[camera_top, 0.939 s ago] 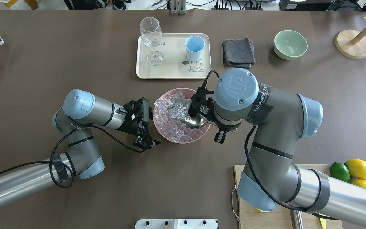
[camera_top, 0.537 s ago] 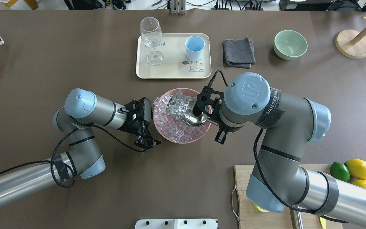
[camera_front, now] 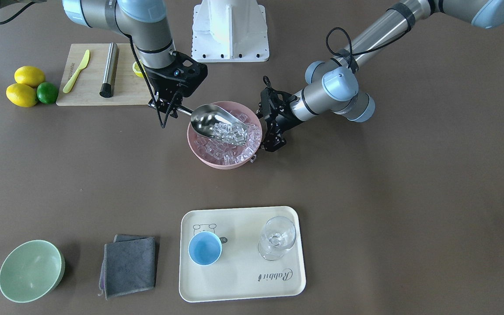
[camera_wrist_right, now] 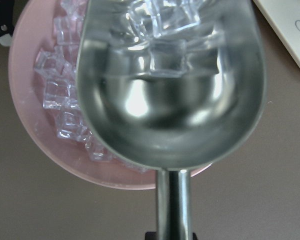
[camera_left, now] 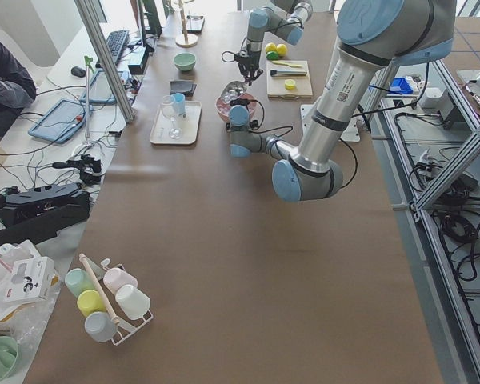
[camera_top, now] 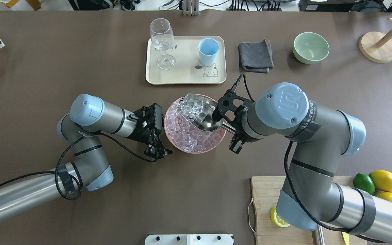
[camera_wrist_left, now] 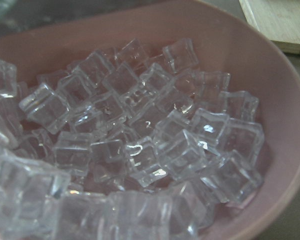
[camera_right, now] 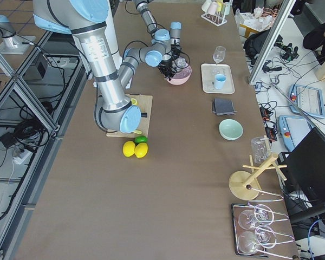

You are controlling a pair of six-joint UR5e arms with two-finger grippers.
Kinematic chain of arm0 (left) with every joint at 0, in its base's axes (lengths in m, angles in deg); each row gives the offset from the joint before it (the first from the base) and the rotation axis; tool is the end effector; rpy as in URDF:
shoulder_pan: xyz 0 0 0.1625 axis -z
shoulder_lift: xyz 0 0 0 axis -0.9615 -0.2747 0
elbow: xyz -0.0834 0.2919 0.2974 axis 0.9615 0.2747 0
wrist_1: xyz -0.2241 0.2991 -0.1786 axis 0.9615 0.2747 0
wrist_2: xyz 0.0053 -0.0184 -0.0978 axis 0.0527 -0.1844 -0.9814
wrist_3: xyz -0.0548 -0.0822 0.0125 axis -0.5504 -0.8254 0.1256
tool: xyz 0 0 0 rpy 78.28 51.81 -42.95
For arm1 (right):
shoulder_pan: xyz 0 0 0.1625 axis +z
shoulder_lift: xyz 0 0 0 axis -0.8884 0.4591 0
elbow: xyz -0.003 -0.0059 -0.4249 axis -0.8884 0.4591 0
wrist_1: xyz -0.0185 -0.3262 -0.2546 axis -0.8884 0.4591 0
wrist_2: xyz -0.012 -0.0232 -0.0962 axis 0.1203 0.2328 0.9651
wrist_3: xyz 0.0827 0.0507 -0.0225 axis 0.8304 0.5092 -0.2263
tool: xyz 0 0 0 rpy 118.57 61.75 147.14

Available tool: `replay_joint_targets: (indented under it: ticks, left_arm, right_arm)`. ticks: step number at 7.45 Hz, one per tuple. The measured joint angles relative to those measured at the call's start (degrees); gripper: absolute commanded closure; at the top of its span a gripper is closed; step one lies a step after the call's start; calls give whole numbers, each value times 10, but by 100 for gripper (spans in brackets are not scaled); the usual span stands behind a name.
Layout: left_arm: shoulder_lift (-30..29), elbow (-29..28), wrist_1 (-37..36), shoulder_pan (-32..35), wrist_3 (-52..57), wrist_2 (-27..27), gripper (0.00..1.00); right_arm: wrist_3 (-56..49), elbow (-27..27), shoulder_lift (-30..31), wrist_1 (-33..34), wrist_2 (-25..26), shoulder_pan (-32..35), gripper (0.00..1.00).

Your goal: Put ice in cup with scoop

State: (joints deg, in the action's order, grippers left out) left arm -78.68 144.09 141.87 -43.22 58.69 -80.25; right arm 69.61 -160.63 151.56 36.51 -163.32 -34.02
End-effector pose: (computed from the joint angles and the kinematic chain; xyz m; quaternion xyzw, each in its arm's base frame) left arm 0.5638 -0.4318 0.3231 0.4503 0.4993 0.5002 0.5456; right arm -0.4647 -0.3792 0.2331 0.2534 -0.3265 -0.4181 0.8089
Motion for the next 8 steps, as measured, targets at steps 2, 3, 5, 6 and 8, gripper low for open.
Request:
replay_joint_targets:
  ticks: [2, 3, 5, 6, 8]
  left_arm:
    - [0, 0, -1, 0, 0, 0, 1]
    - [0, 0, -2, 0, 0, 0, 1]
    - [0, 1, -5, 0, 0, -2, 1]
    - [1, 2, -8, 1, 0, -3, 1]
    - [7, 14, -32, 12, 0, -25, 1]
  right_arm:
    - [52, -5, 17, -71, 1, 1, 100]
    - [84, -5, 19, -97, 3, 5, 100]
    - [127, 1, 24, -128, -9, 36, 100]
    - [129, 16, 27, -123, -41, 66, 100]
    - [107, 45, 18, -57, -114, 130, 100]
